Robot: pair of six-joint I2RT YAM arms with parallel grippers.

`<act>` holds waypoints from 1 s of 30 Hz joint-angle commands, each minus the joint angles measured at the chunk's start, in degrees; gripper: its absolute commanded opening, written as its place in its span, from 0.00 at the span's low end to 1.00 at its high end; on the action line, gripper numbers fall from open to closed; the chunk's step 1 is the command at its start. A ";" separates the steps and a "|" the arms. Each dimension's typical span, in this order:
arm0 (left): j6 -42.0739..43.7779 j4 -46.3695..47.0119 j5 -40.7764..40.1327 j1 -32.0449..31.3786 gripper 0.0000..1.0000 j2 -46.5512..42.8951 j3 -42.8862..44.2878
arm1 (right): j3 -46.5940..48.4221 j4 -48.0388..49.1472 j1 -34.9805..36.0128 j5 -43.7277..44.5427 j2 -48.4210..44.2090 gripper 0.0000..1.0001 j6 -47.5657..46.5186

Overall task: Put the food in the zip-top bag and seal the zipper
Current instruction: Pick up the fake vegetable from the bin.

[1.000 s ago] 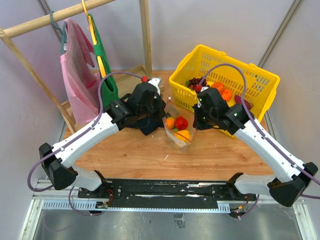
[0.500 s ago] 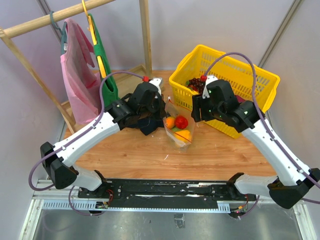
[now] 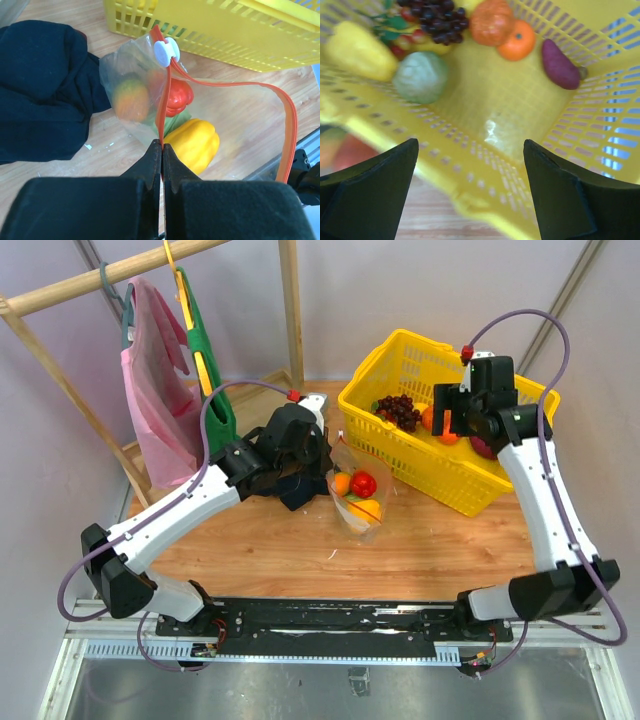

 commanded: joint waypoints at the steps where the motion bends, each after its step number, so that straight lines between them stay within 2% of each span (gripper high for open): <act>1: 1.70 2.95 -0.81 -0.15 0.00 -2.18 -0.65 | 1.60 2.49 -6.88 -1.03 5.19 0.89 -5.56; 11: 1.52 3.52 -0.01 -0.15 0.00 -2.22 -1.29 | 4.23 7.74 -15.98 -2.11 15.62 1.00 -16.84; 18: 1.52 3.50 0.21 -0.15 0.00 -1.61 -1.10 | 7.11 6.74 -18.68 -2.90 25.15 0.97 -25.63; 30: 1.36 3.99 0.73 -0.15 0.00 -1.04 -1.63 | 7.87 9.73 -19.42 3.86 38.20 0.91 -28.40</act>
